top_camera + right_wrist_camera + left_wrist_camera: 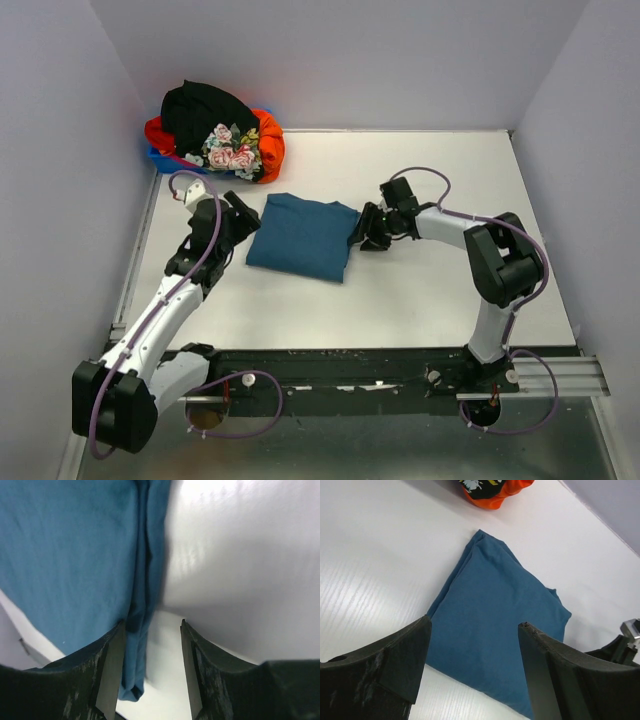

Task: Fold and stack the t-shirts
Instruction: Fold the long partially folded tshirt into a neat square, then put the neatly folded tshirt into the corner of the board with the right arm

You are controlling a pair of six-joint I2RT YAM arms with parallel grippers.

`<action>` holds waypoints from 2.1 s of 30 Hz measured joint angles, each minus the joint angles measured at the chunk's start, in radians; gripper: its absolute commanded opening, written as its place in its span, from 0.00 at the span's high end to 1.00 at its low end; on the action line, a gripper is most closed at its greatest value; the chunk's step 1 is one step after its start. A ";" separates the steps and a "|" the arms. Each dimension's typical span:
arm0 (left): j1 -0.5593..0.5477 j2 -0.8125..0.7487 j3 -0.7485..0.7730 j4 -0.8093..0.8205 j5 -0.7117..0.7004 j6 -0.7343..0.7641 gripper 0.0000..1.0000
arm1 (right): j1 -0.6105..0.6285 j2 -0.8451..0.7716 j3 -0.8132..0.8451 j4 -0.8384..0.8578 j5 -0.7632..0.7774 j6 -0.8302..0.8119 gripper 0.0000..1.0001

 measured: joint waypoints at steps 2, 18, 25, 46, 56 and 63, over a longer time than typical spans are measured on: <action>-0.001 -0.029 -0.004 -0.006 0.008 -0.002 0.16 | 0.009 -0.002 -0.025 0.035 -0.027 0.014 0.40; -0.006 -0.174 -0.011 -0.080 0.037 -0.003 0.16 | 0.016 -0.163 -0.154 0.139 -0.006 0.079 0.28; -0.006 -0.177 -0.011 -0.098 0.046 -0.003 0.16 | 0.032 -0.122 -0.140 0.160 -0.013 0.084 0.46; -0.006 -0.210 0.023 -0.174 0.050 0.005 0.15 | 0.133 0.115 0.073 0.117 -0.022 0.100 0.80; -0.006 -0.208 0.141 -0.325 0.019 0.051 0.15 | 0.301 0.429 0.555 0.072 0.004 0.158 0.79; -0.005 -0.243 0.215 -0.414 -0.029 0.130 0.15 | 0.362 0.660 0.897 0.069 0.006 0.197 0.71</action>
